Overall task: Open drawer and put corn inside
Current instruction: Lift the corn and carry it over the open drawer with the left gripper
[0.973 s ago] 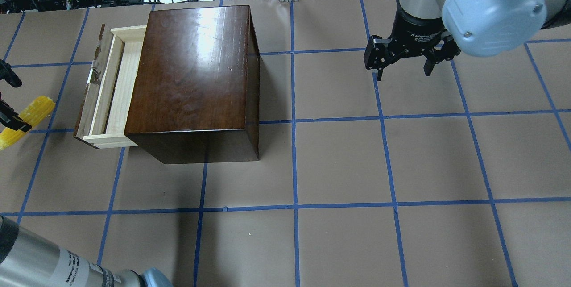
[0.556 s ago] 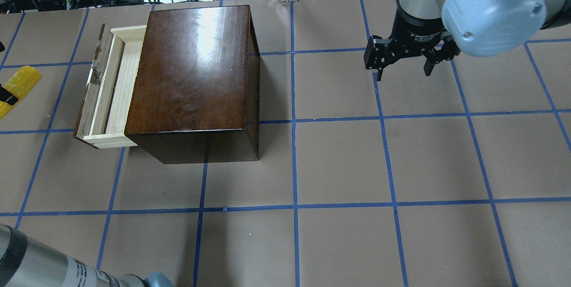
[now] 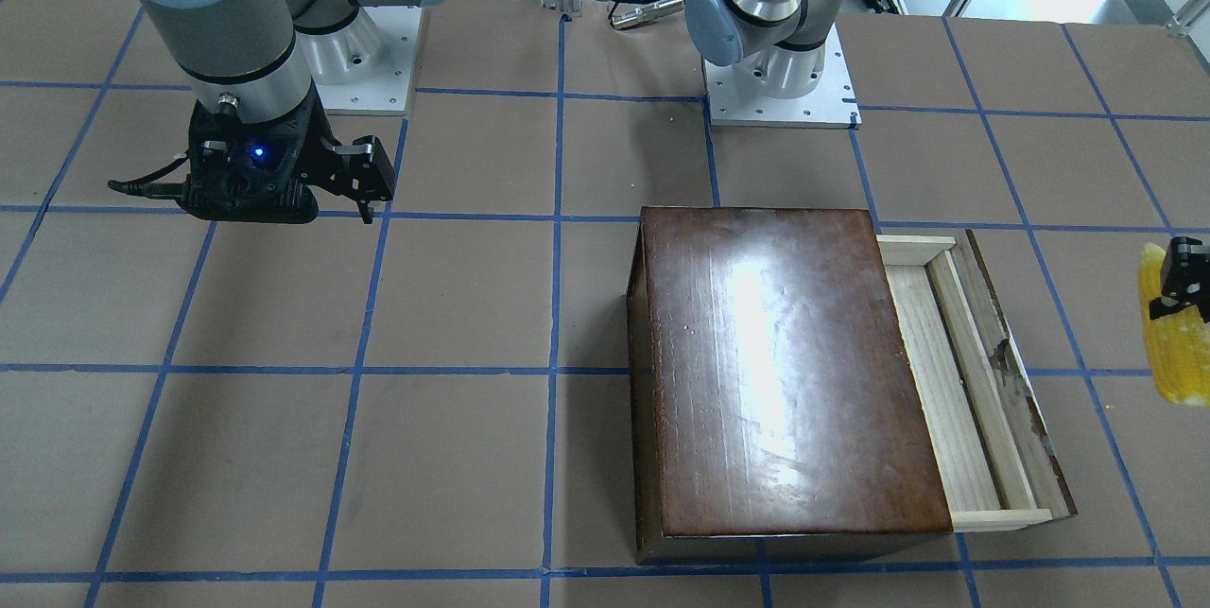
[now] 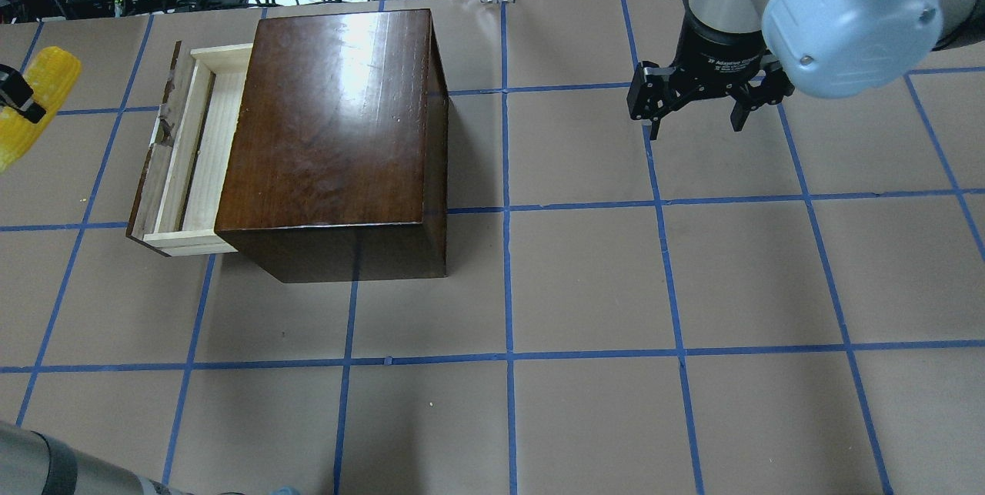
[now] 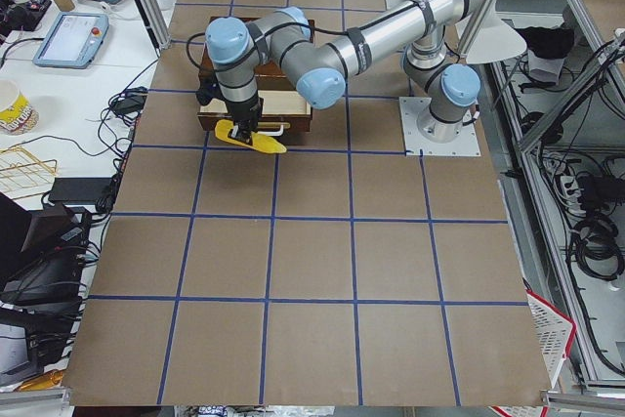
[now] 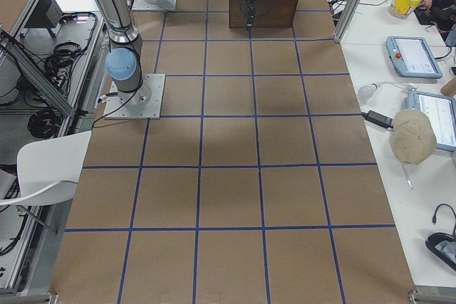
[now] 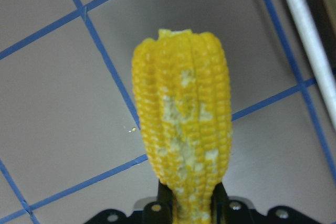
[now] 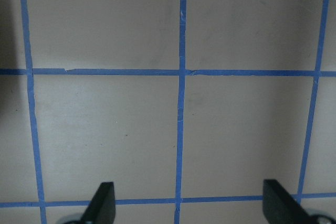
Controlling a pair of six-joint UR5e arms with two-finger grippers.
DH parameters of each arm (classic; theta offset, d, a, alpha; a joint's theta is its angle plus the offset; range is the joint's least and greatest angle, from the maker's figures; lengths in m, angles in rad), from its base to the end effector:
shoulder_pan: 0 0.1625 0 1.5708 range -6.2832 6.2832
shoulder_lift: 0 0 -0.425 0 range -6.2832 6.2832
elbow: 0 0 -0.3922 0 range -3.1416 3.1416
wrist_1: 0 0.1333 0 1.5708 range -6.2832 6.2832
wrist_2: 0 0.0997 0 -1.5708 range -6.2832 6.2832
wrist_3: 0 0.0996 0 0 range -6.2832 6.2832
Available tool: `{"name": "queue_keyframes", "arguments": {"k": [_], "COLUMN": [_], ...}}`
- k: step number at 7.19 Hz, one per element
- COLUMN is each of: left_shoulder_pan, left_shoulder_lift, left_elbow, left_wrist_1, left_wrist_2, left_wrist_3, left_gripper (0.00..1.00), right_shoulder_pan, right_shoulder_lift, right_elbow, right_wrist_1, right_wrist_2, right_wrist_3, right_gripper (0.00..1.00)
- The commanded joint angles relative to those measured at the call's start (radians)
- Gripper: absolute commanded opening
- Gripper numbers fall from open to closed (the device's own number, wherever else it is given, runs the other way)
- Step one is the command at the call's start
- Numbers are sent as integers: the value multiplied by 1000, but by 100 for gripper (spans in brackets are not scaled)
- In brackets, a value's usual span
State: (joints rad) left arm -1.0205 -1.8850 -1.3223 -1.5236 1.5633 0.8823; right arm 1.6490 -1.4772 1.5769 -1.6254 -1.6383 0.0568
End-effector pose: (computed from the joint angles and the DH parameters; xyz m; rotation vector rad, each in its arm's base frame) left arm 0.2102 -0.5990 0.4395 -0.5161 -3.0808 -0.0141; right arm 0.1672 -0.5136 0.4428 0.0352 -3.0704 -0.0621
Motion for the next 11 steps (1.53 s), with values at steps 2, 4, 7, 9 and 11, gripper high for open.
{"name": "queue_keyframes", "arguments": {"k": [2, 4, 7, 9, 11], "left_shoulder_pan": [-139, -185, -184, -184, -184], "left_shoulder_lift": [41, 15, -14, -46, -81], "left_elbow": [-4, -43, -81, -86, -87], "left_wrist_1": [-70, -64, -56, -55, -26], "left_wrist_2": [-65, -98, -124, -124, -124], "left_wrist_3": [-286, -362, -371, -368, -368], "left_gripper": [0, 0, 0, 0, 0], "right_shoulder_pan": [0, 0, 0, 0, 0], "right_shoulder_lift": [0, 0, 0, 0, 0], "right_elbow": [0, 0, 0, 0, 0], "right_wrist_1": [1, 1, 1, -1, 1], "right_wrist_2": [0, 0, -2, 0, -2], "right_wrist_3": [0, 0, 0, 0, 0], "right_gripper": [100, 100, 100, 100, 100]}}
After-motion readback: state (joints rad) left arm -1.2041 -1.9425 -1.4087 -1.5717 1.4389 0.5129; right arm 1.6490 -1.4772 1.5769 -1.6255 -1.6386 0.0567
